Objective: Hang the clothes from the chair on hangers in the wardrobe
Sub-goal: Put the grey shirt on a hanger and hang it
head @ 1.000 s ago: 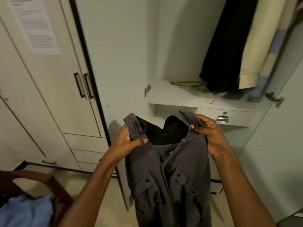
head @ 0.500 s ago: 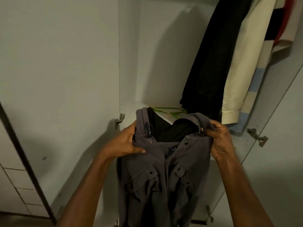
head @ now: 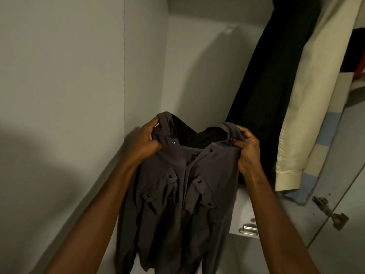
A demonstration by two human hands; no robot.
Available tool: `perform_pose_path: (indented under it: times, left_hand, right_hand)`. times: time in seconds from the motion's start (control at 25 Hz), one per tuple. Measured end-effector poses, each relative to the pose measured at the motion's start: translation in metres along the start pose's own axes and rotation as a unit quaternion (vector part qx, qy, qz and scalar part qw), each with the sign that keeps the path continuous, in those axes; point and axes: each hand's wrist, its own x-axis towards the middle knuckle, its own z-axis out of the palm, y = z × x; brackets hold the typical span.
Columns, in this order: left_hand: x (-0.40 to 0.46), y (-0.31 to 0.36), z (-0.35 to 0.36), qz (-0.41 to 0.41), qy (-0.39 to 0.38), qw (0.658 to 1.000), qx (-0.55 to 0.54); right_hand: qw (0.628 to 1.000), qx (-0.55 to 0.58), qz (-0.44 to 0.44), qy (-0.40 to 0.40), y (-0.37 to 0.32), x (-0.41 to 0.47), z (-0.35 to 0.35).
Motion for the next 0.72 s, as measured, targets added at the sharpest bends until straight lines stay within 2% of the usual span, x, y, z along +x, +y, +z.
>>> perform_pose_path:
  times: [0.12, 0.28, 0.4, 0.56, 0.64, 0.72]
  left_hand:
    - [0.045, -0.022, 0.017, -0.024, 0.025, 0.996, 0.083]
    - [0.07, -0.099, 0.049, -0.089, 0.019, 0.981, 0.17]
    - [0.08, -0.156, 0.071, -0.117, 0.021, 0.977, 0.178]
    - [0.082, -0.203, 0.112, -0.164, 0.035, 0.971, 0.172]
    - [0.073, -0.234, 0.131, -0.201, 0.033, 0.961, 0.185]
    - [0.06, -0.254, 0.144, -0.217, 0.042, 0.957, 0.188]
  right_hand:
    - [1.0, -0.025, 0.012, -0.012, 0.035, 0.049, 0.005]
    - [0.994, -0.051, 0.093, -0.004, 0.117, 0.071, 0.004]
    - [0.987, -0.065, 0.15, 0.0, 0.171, 0.079, 0.007]
    - [0.954, -0.19, 0.232, 0.019, 0.233, 0.085, 0.005]
    - [0.928, -0.304, 0.213, -0.031, 0.265, 0.072, -0.006]
    - [0.913, -0.357, 0.186, -0.065, 0.281, 0.056, -0.011]
